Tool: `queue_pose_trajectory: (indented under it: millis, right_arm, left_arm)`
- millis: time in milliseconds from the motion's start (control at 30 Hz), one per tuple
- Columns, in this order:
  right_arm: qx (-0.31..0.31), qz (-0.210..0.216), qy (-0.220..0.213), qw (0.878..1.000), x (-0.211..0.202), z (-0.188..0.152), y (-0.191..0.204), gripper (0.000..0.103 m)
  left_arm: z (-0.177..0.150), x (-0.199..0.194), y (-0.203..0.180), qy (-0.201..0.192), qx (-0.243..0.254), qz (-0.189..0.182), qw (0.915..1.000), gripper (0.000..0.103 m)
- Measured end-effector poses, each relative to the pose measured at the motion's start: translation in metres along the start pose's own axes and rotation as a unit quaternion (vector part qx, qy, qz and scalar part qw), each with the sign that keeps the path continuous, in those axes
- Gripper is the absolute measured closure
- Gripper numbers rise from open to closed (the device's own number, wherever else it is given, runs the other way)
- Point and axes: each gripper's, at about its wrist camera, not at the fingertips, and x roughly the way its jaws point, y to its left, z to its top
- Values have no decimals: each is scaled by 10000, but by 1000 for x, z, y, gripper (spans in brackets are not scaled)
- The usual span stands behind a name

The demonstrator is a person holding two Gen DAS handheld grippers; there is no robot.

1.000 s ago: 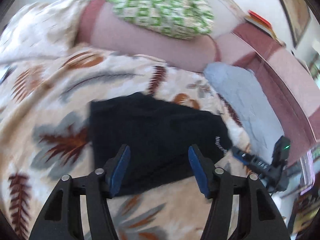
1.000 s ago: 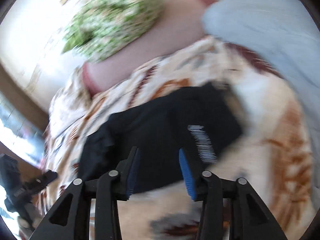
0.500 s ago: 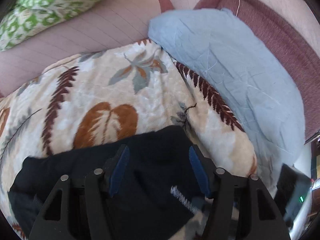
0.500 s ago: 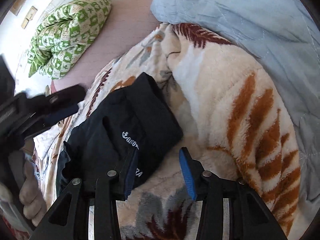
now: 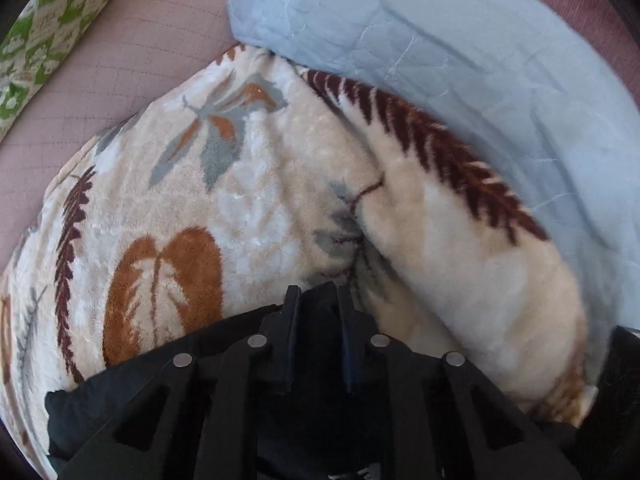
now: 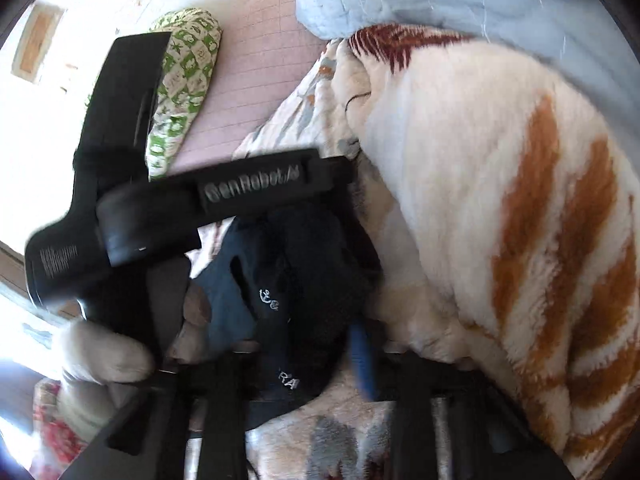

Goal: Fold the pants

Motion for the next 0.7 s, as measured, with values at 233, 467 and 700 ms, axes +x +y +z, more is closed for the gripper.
queue_pose_trajectory:
  millis: [233, 467, 700]
  right_arm:
    - [-1338, 315, -141, 9904, -19, -18, 68, 84]
    - [-2373, 597, 383, 9688, 3, -61, 154, 85]
    - [-3344, 287, 985, 9368, 64, -110, 233, 85]
  left_arm:
    - [-29, -78, 40, -716, -540, -457, 9949, 89]
    - [-104, -150, 127, -1275, -1561, -718, 9768, 89]
    - [-191, -174, 226, -1606, -2795, -882, 9425, 89]
